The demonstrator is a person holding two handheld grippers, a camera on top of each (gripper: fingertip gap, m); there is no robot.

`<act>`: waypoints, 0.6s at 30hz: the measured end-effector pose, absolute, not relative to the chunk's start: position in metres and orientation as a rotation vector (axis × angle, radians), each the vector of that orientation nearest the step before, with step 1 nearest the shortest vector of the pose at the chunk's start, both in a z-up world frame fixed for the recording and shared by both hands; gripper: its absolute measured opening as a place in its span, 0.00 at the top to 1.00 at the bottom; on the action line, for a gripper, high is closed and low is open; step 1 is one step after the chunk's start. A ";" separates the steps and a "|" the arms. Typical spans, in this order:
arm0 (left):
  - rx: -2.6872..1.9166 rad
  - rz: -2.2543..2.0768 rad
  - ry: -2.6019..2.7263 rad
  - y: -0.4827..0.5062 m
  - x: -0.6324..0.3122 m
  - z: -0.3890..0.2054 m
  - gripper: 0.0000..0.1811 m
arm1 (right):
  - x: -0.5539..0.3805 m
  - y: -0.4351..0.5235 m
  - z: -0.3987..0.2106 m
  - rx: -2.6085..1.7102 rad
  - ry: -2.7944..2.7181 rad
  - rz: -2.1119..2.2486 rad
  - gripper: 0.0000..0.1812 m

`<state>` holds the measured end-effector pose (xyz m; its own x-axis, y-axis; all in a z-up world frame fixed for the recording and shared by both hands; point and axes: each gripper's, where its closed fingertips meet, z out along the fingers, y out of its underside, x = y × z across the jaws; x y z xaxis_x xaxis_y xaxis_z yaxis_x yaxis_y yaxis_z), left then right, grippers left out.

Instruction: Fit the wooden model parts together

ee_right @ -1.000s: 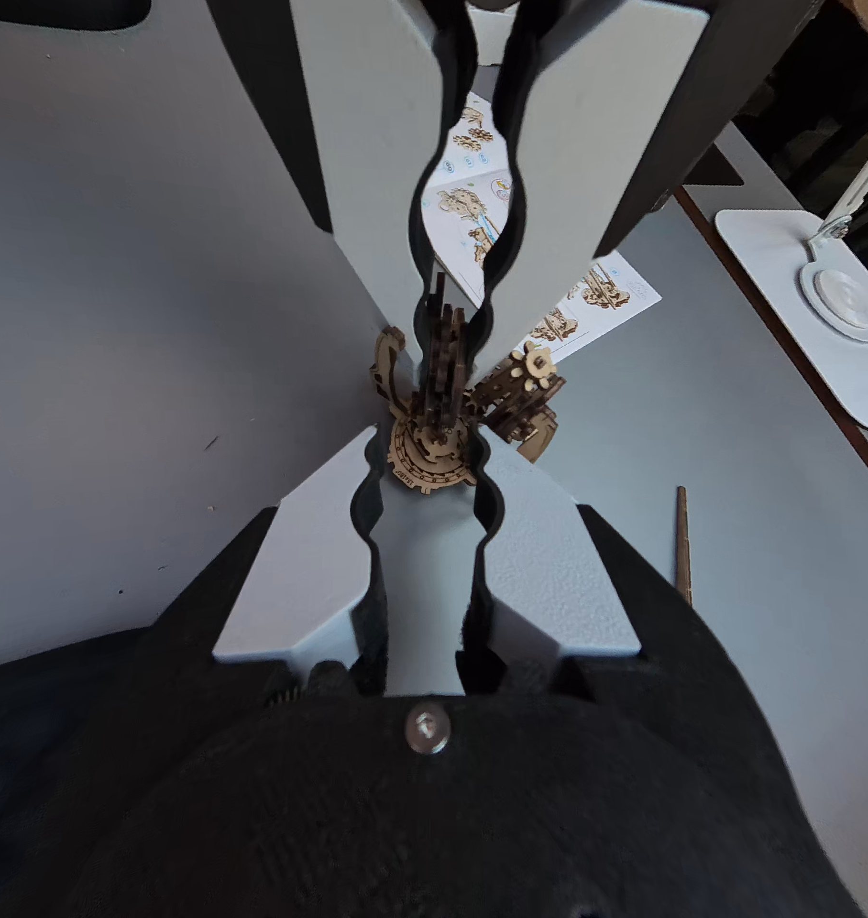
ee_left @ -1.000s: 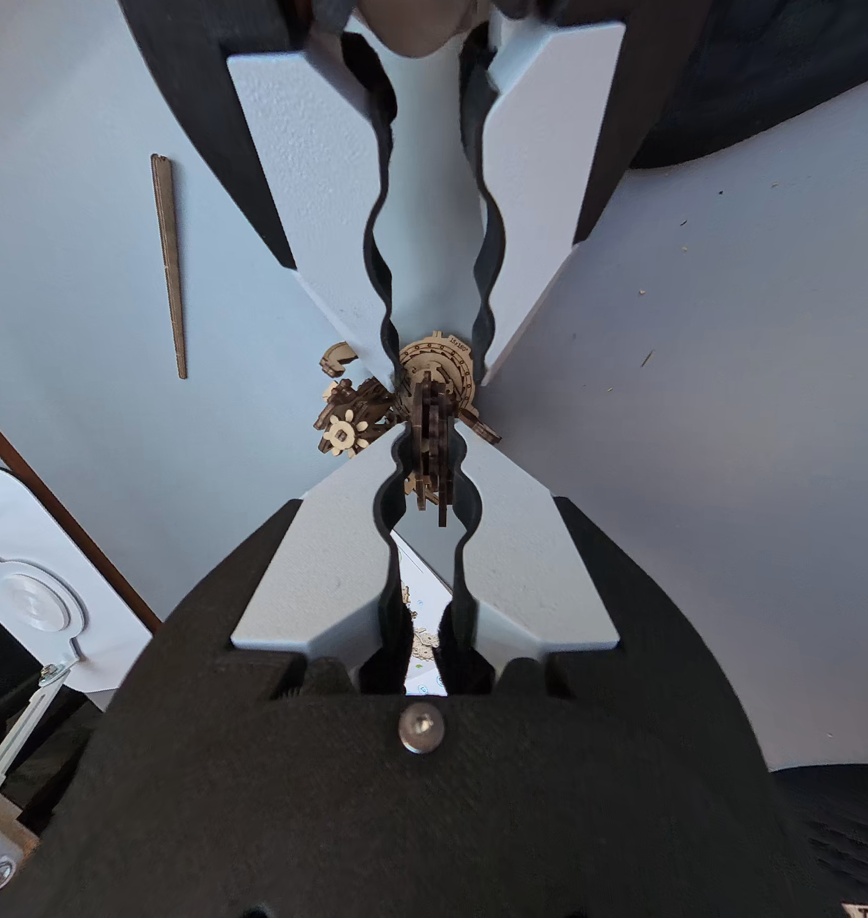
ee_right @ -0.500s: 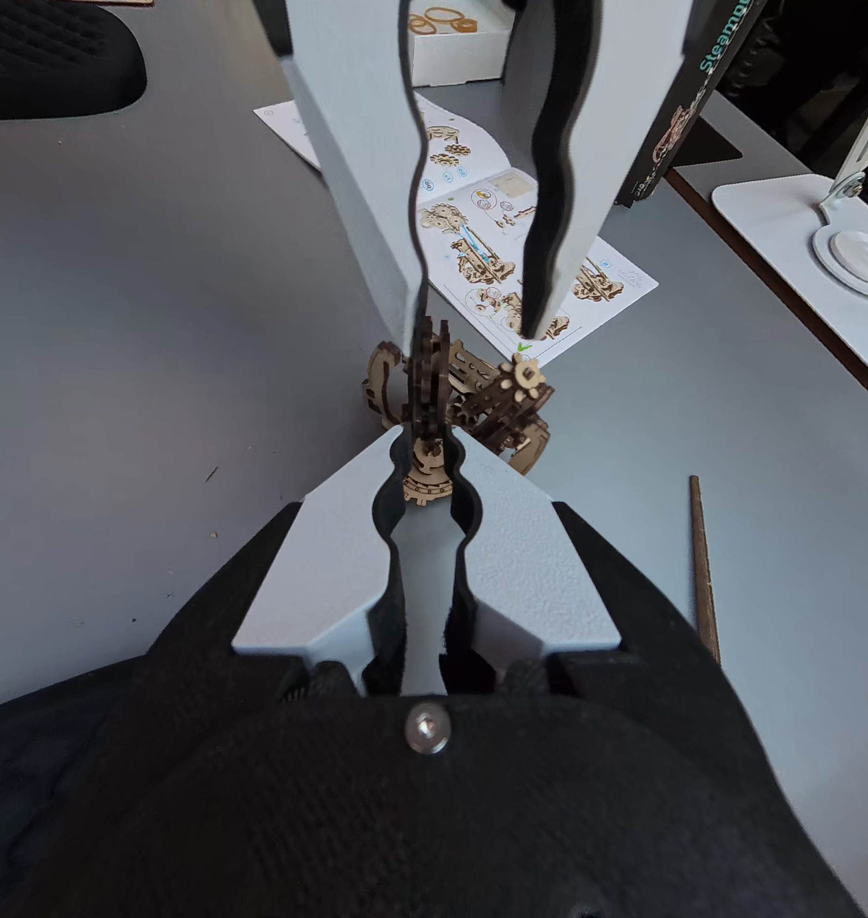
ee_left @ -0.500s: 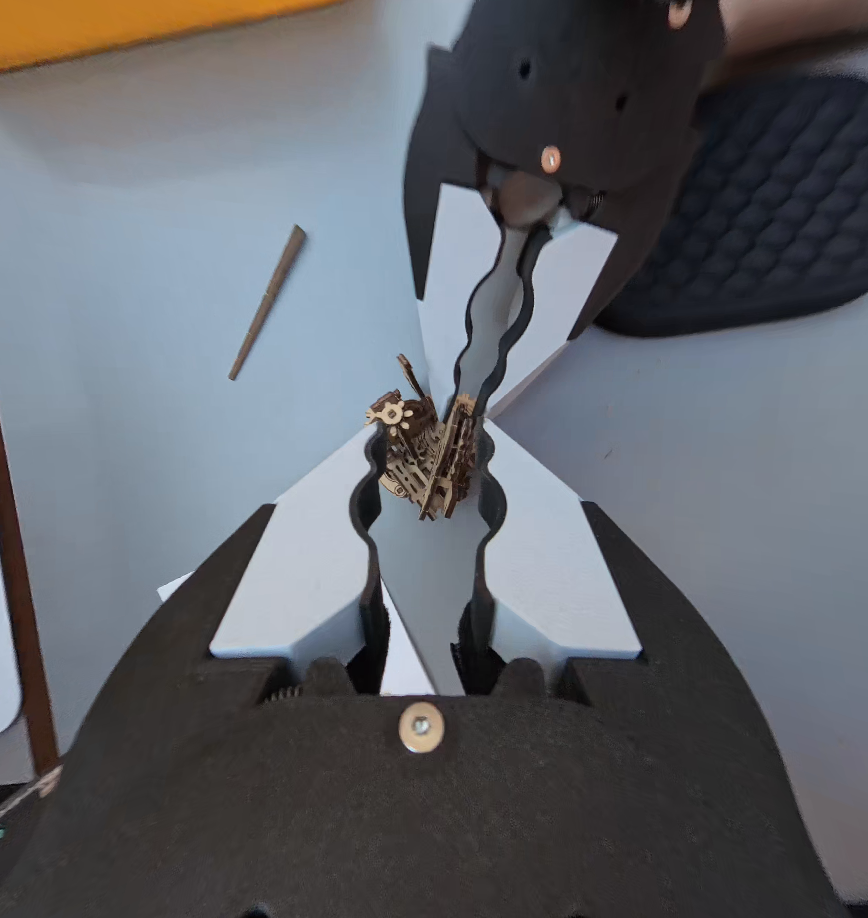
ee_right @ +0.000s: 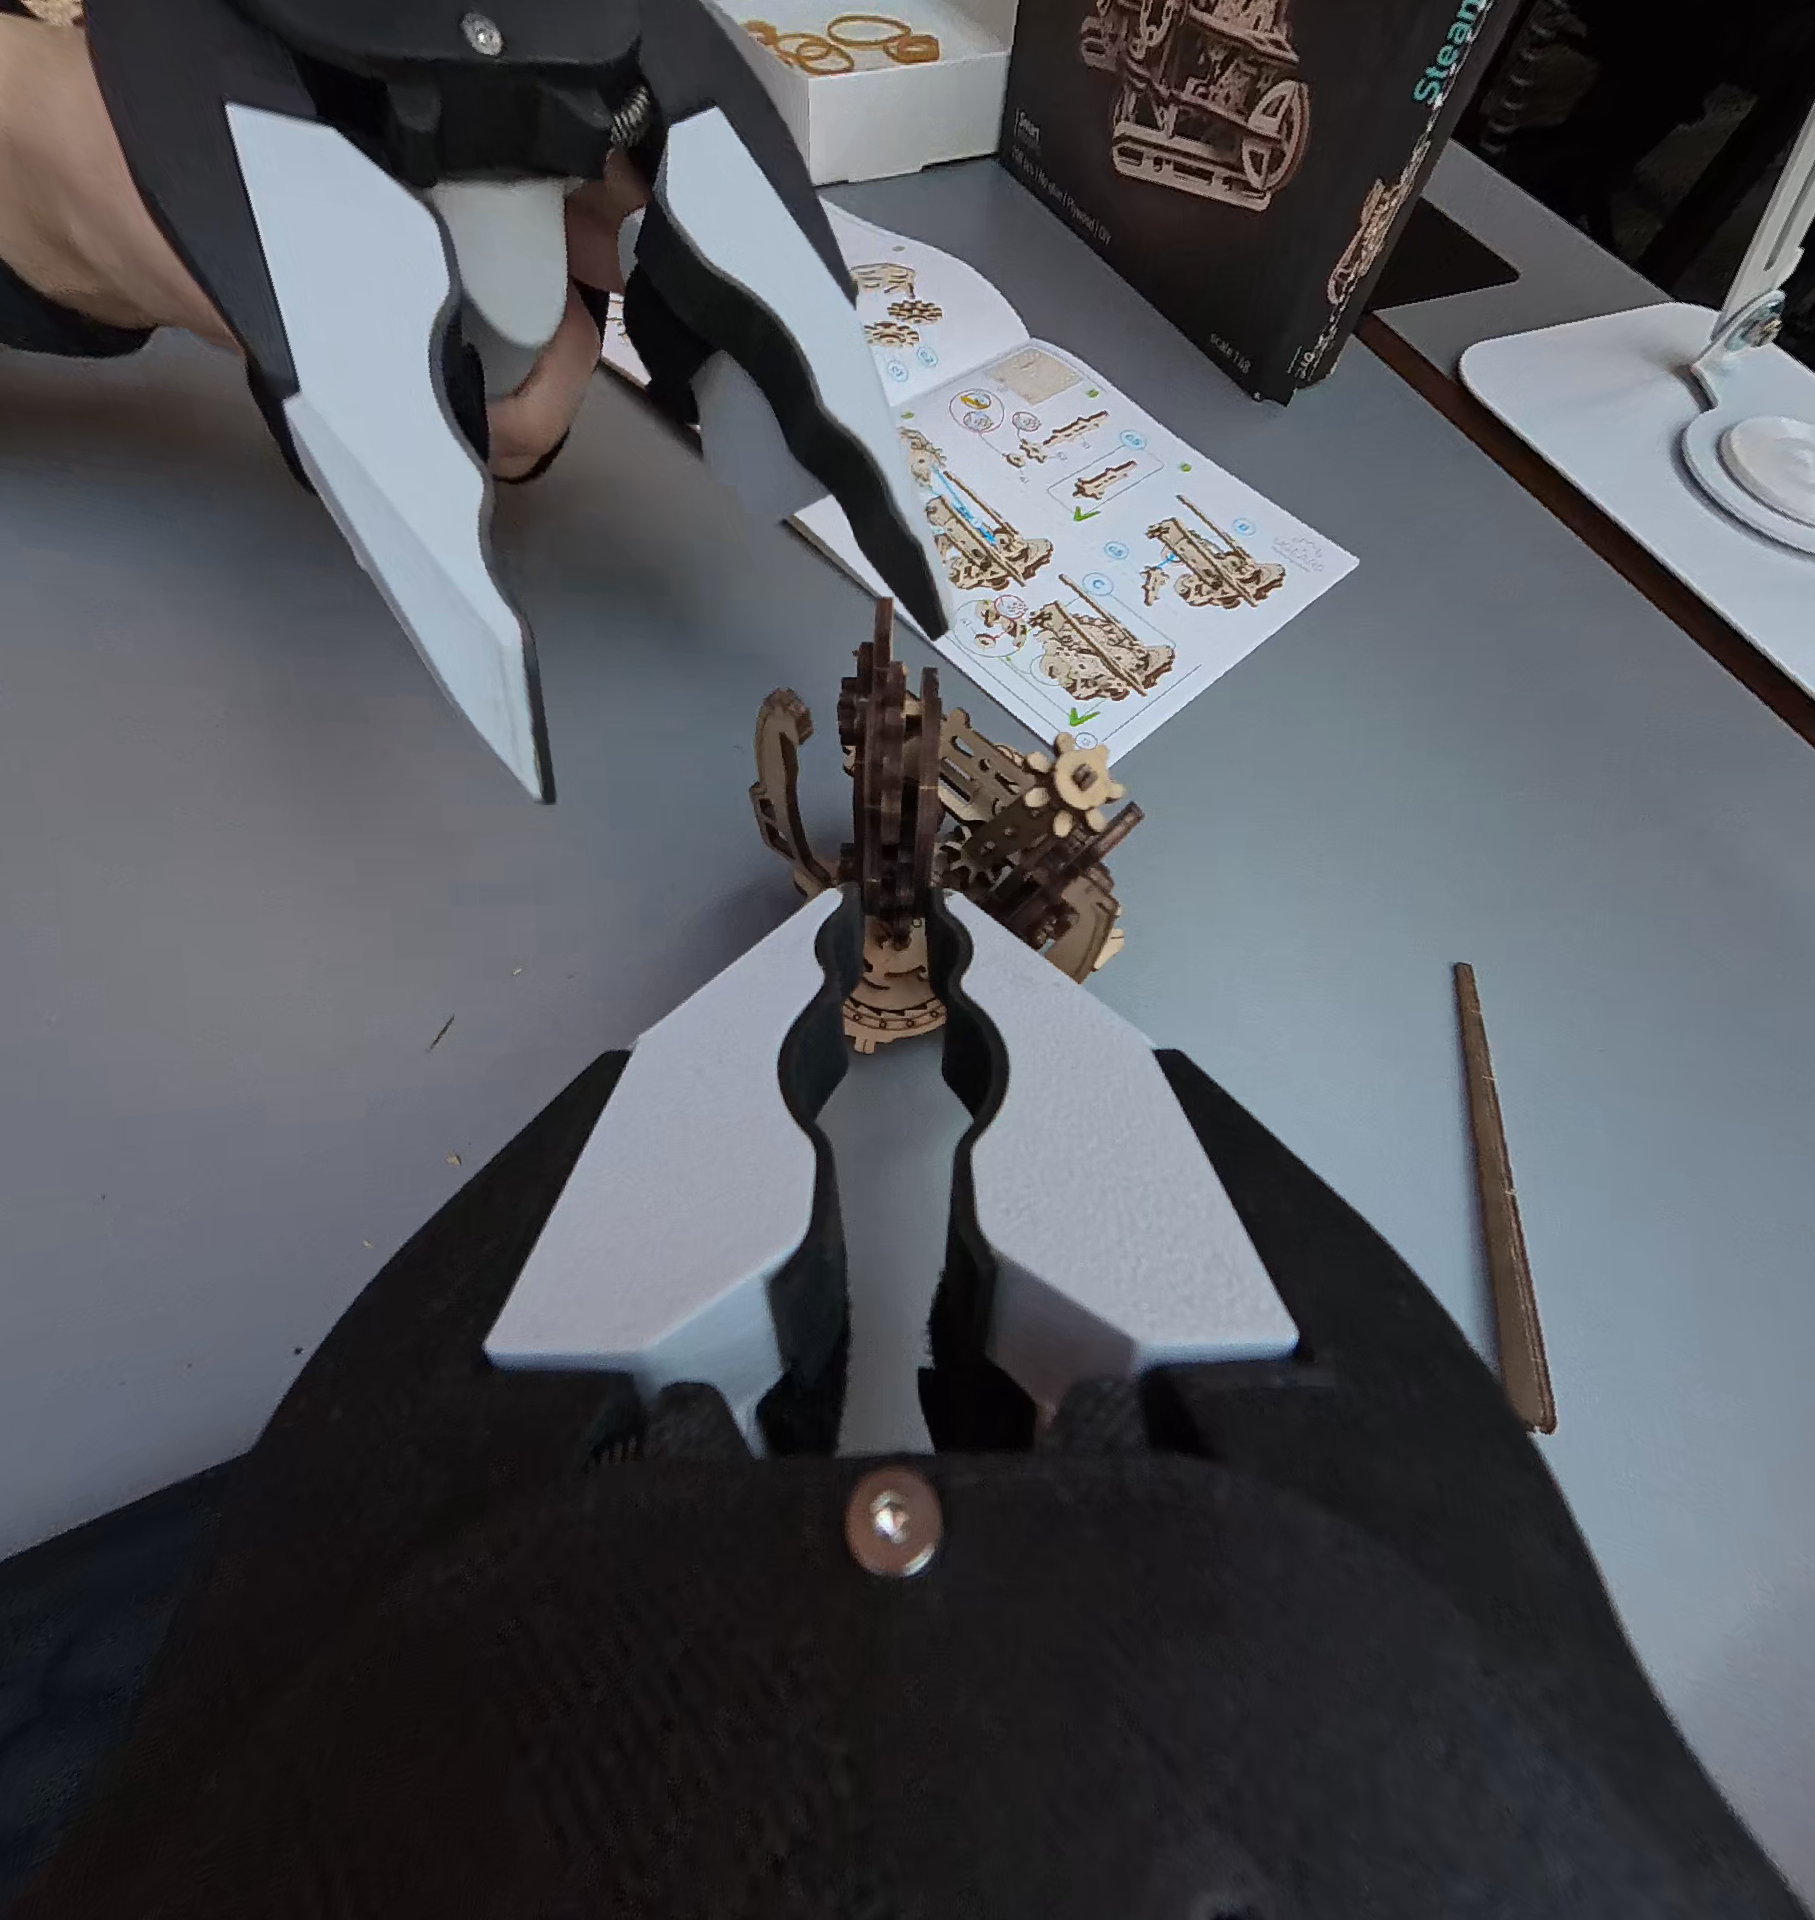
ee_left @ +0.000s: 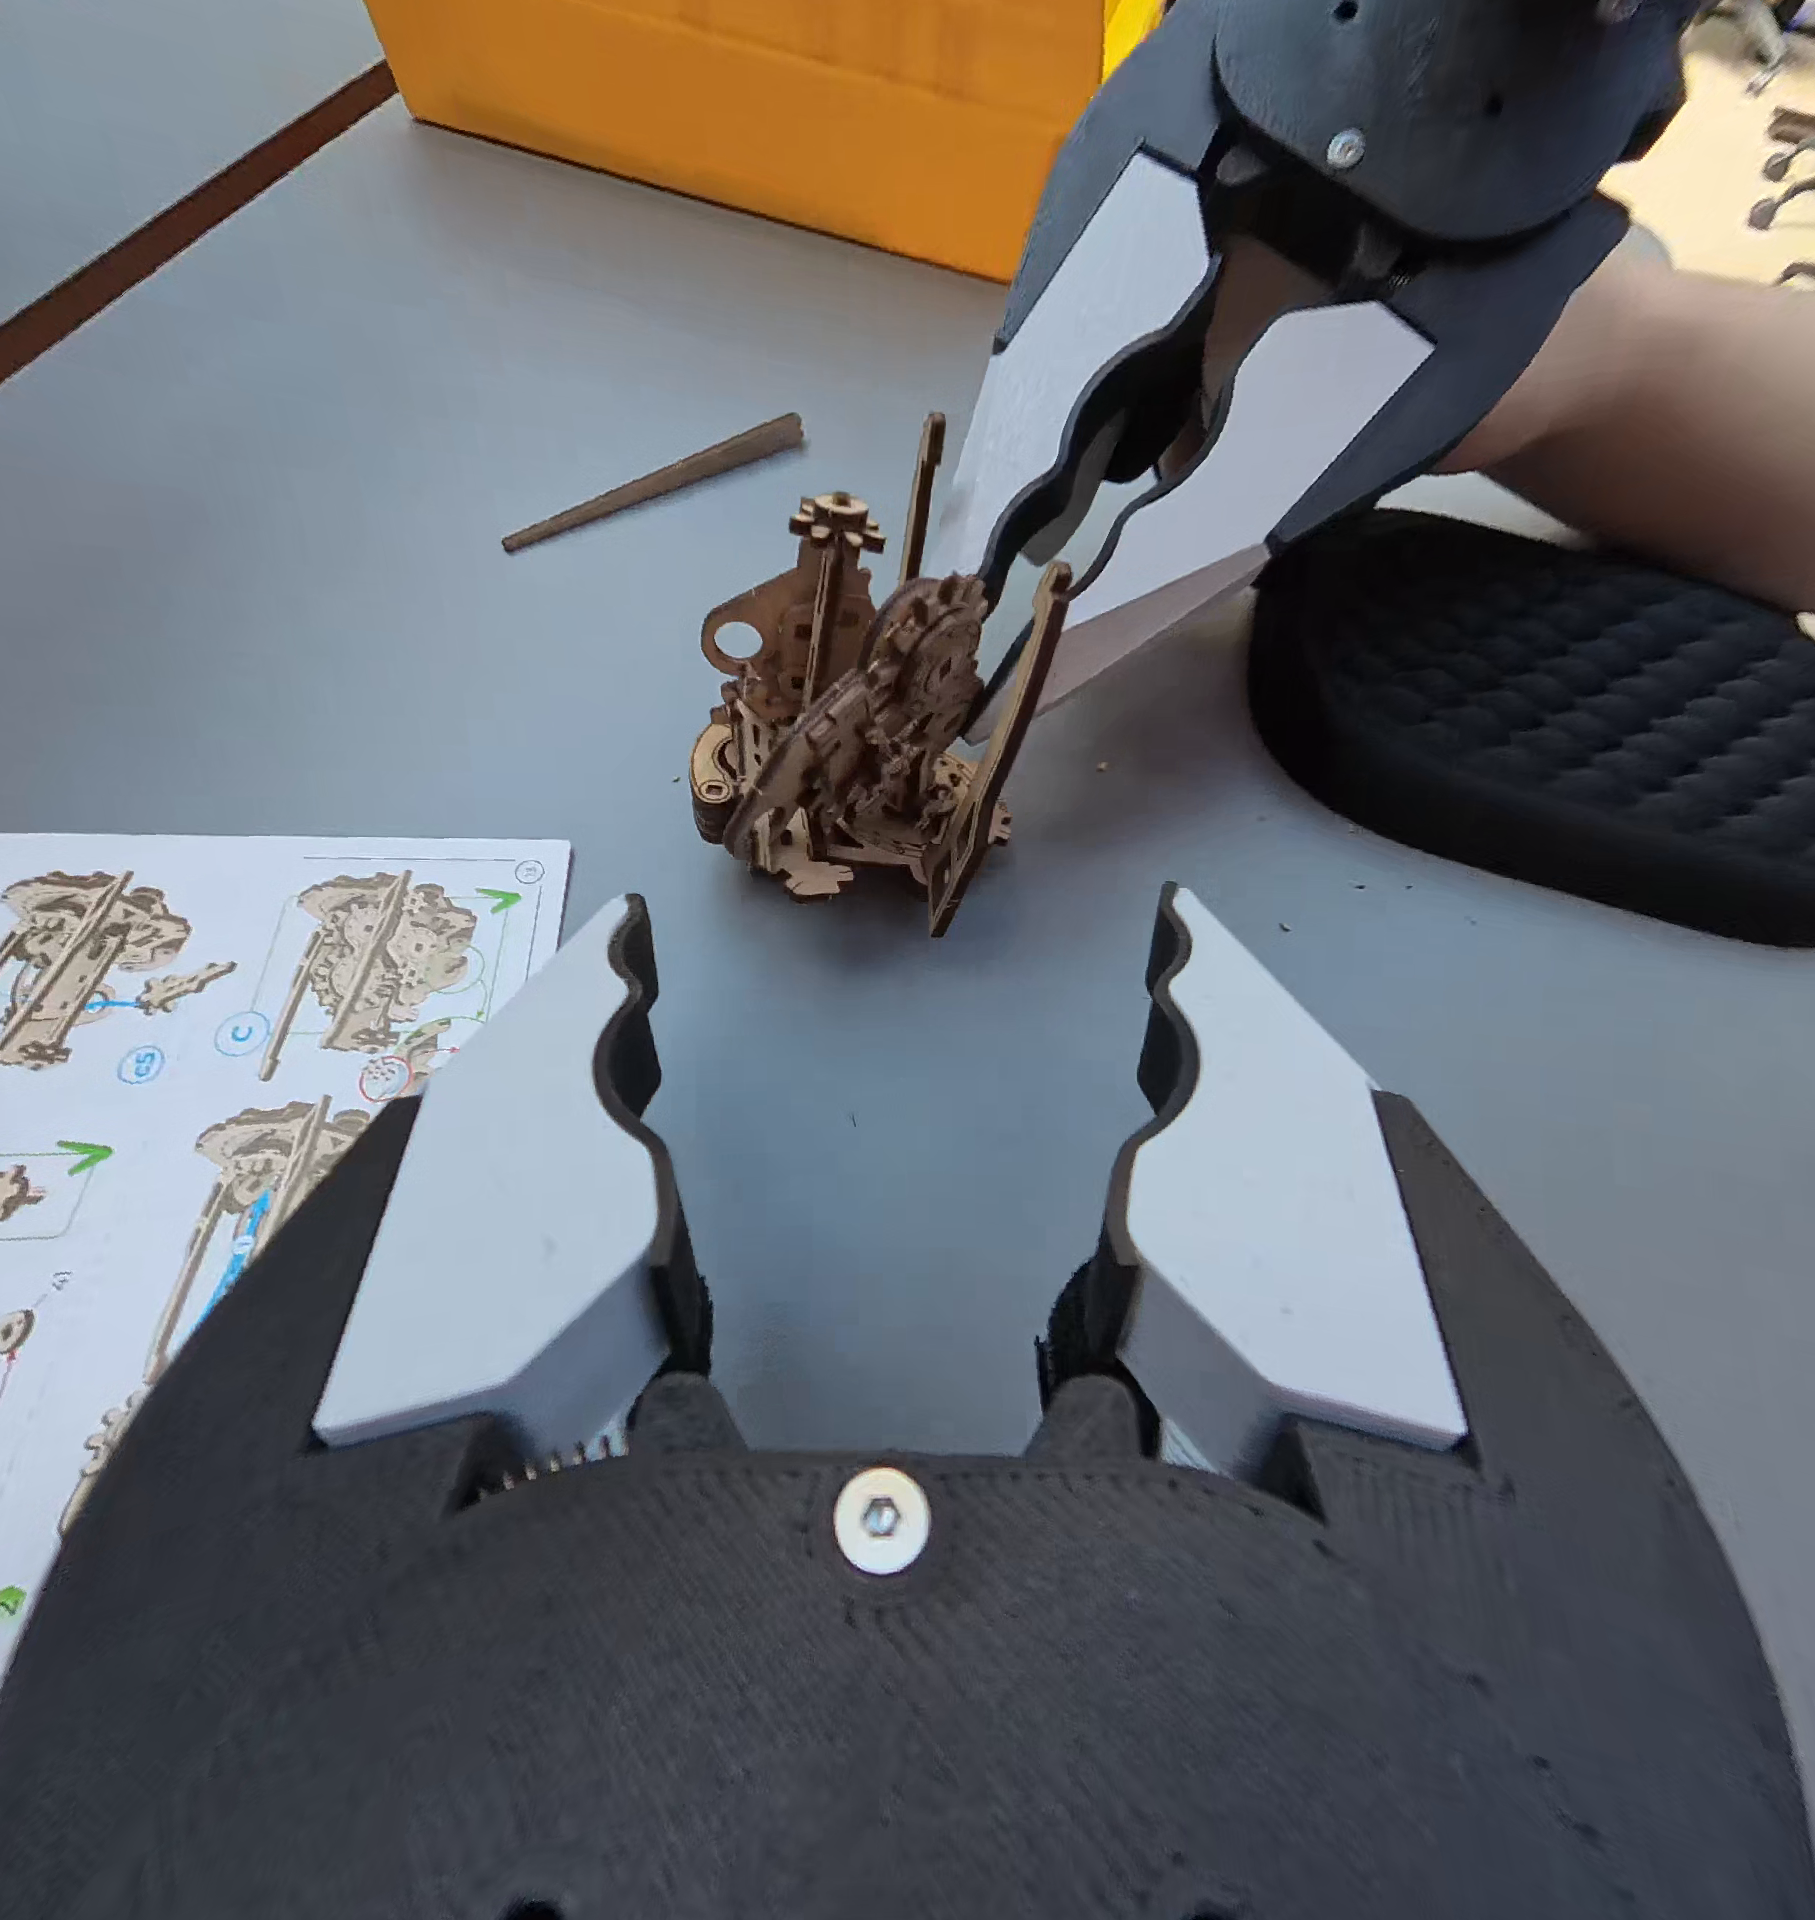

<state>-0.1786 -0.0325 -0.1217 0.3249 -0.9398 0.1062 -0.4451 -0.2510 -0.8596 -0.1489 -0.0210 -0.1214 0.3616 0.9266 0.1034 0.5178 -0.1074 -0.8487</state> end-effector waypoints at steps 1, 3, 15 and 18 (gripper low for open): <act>-1.838 -0.773 1.234 -0.030 -0.176 -0.127 0.48 | -0.149 -0.021 -0.121 -1.760 -1.278 0.595 0.94; -1.829 -0.703 1.263 -0.028 -0.170 -0.135 0.52 | -0.148 -0.021 -0.121 -1.763 -1.272 0.588 0.94; -1.840 -0.772 1.169 -0.034 -0.159 -0.132 0.64 | -0.145 -0.027 -0.124 -1.849 -1.136 0.714 0.94; -1.858 -0.773 1.161 -0.037 -0.157 -0.134 0.66 | -0.143 -0.025 -0.120 -1.857 -1.083 0.786 0.94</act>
